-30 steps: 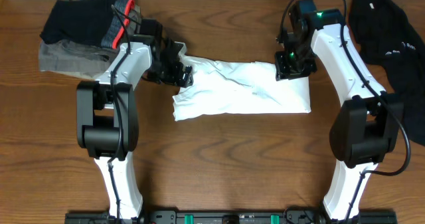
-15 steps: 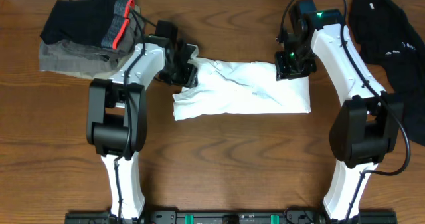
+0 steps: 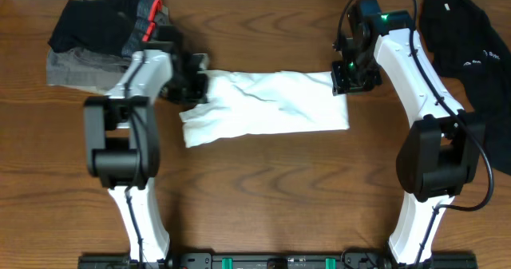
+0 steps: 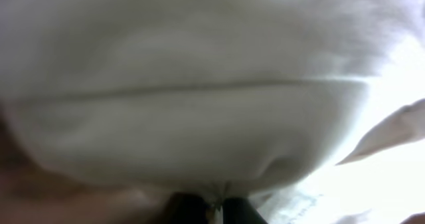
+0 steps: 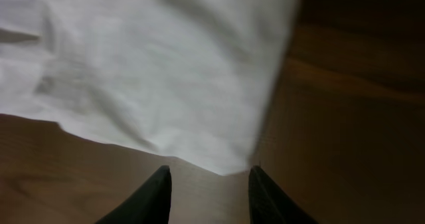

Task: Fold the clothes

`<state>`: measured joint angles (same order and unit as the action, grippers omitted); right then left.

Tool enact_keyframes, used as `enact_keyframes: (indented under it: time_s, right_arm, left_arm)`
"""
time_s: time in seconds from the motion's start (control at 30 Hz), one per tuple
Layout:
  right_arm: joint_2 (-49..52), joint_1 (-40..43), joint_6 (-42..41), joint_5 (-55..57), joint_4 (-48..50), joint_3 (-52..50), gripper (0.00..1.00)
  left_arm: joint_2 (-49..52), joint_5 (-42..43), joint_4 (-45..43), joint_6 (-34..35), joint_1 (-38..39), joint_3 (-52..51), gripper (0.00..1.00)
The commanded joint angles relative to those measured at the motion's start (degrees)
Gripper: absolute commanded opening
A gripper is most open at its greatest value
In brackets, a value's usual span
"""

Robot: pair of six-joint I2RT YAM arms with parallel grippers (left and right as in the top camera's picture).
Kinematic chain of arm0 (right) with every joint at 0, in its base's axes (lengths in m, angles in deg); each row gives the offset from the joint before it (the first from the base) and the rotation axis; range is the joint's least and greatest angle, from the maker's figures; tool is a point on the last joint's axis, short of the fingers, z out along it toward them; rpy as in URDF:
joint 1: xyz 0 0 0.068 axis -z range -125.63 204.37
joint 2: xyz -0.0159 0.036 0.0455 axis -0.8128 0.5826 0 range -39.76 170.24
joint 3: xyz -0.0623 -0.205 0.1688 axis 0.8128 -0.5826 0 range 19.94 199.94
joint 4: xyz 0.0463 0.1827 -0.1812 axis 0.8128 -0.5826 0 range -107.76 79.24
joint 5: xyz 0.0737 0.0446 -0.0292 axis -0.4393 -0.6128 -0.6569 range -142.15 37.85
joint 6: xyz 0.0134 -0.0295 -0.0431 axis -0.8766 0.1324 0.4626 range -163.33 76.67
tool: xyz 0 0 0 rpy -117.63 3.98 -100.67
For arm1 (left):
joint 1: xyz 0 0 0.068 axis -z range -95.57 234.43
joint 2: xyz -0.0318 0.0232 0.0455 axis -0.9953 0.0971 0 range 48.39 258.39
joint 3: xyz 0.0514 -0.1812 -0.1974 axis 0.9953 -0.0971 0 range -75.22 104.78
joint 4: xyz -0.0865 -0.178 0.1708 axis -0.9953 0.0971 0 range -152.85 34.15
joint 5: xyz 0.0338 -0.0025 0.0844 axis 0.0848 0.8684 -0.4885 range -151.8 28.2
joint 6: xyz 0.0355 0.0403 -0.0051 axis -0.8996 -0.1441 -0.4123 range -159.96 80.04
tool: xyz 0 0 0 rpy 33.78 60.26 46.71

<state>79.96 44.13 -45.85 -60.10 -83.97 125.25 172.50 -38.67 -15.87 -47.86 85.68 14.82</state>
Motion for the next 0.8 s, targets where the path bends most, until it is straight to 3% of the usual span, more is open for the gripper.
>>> enact_keyframes:
  time_s: [0.0, 0.07, 0.53, 0.77]
  right_arm:
    - [-1.9, 0.1, 0.0, 0.4, 1.4, 0.5, 0.27]
    - [-1.9, 0.0, 0.0, -0.3, 3.3, -0.3, 0.01]
    - [-1.6, -0.5, -0.7, -15.8, 27.7, -20.4, 0.01]
    - [-1.5, -0.4, -4.4, -16.0, 36.3, -28.1, 0.01]
  left_arm:
    - [-6.0, -1.8, 1.5, 0.7, -2.2, -0.6, 0.06]
    - [-7.6, -1.8, 2.2, 0.7, -2.3, -0.6, 0.06]
    - [-10.0, -1.8, 3.9, 0.7, -1.6, -0.6, 0.06]
    - [-11.8, -1.8, 4.0, 2.1, -1.5, -0.6, 0.06]
